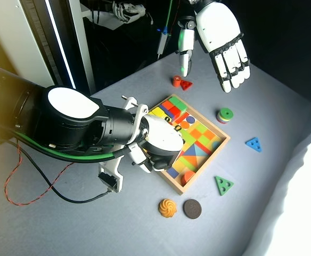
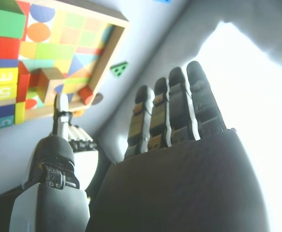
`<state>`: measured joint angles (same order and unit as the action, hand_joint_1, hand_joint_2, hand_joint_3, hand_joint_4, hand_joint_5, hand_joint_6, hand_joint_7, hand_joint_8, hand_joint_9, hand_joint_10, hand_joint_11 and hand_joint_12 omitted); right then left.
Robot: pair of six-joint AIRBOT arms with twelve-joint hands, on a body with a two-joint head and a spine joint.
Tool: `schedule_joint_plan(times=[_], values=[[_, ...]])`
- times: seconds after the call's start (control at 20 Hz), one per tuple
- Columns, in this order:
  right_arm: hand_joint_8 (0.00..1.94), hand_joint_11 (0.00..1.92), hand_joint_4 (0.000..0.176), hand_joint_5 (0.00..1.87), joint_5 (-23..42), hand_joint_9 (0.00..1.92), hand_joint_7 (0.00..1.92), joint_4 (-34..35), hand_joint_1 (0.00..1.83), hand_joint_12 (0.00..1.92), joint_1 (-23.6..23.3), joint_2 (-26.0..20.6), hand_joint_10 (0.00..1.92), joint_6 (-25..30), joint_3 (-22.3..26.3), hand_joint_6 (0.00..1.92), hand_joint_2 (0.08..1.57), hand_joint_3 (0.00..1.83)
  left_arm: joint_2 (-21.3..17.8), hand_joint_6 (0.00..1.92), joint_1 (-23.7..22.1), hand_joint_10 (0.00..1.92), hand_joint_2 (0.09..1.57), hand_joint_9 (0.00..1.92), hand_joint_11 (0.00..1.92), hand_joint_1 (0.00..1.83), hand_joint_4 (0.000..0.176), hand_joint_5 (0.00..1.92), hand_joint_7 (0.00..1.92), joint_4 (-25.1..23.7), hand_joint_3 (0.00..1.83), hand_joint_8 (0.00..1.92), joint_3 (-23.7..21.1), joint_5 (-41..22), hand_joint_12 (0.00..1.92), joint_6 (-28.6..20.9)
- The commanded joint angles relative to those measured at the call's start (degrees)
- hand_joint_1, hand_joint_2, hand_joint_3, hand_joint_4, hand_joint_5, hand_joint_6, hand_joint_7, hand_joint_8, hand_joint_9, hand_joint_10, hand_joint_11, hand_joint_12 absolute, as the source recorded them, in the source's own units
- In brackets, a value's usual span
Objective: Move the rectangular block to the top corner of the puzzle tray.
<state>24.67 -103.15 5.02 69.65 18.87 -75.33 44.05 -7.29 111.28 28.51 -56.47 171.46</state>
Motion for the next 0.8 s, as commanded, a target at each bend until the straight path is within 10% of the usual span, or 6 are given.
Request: schedule_joint_plan(times=[0.0, 0.3, 0.55, 0.7, 0.75], values=[[1.94, 1.62, 0.0, 0.08, -0.15, 1.55, 1.45, 1.61, 1.83, 1.92, -0.16, -0.67, 1.92, -0.07, -0.1, 0.0, 1.01, 0.09, -0.62, 0.0, -0.59, 0.0, 1.17, 0.16, 0.0, 0.0, 0.0, 0.17, 0.17, -5.03, 0.0, 0.0, -0.19, 0.03, 0.35, 0.29], [1.94, 1.65, 0.0, 0.08, -0.17, 1.55, 1.47, 1.41, 1.83, 1.92, 0.71, -0.66, 1.92, -0.07, -0.09, 0.02, 1.02, 0.11, -0.64, 0.0, -0.46, 0.0, 1.19, 0.11, 0.0, 0.0, 0.0, 0.14, 0.13, -5.28, 0.0, 0.0, -0.17, 0.17, 0.2, 0.29], [1.94, 1.51, 0.055, 0.29, -0.16, 1.4, 1.33, 1.04, 1.83, 1.92, 0.73, -0.7, 1.92, -0.07, -0.11, 0.02, 1.0, 0.16, -0.64, 0.0, -0.47, 0.0, 1.19, 0.13, 0.0, 0.0, 0.0, 0.15, 0.15, -5.26, 0.0, 0.01, -0.17, 0.17, 0.18, 0.29], [1.94, 1.57, 0.009, 0.22, -0.15, 1.48, 1.4, 1.0, 1.83, 1.92, 0.81, -0.7, 1.92, -0.07, -0.1, 0.0, 1.0, 0.18, -0.64, 0.0, -0.45, 0.0, 1.19, 0.12, 0.0, 0.0, 0.0, 0.15, 0.14, -5.5, 0.0, 0.0, -0.16, 0.16, 0.19, 0.29], [1.94, 1.55, 0.026, 0.22, -0.15, 1.46, 1.38, 1.0, 1.83, 1.92, 0.81, -0.7, 1.92, -0.07, -0.1, 0.0, 1.0, 0.19, -0.64, 0.0, -0.45, 0.0, 1.19, 0.14, 0.0, 0.0, 0.0, 0.16, 0.16, -5.52, 0.0, 0.0, -0.16, 0.16, 0.23, 0.28]])
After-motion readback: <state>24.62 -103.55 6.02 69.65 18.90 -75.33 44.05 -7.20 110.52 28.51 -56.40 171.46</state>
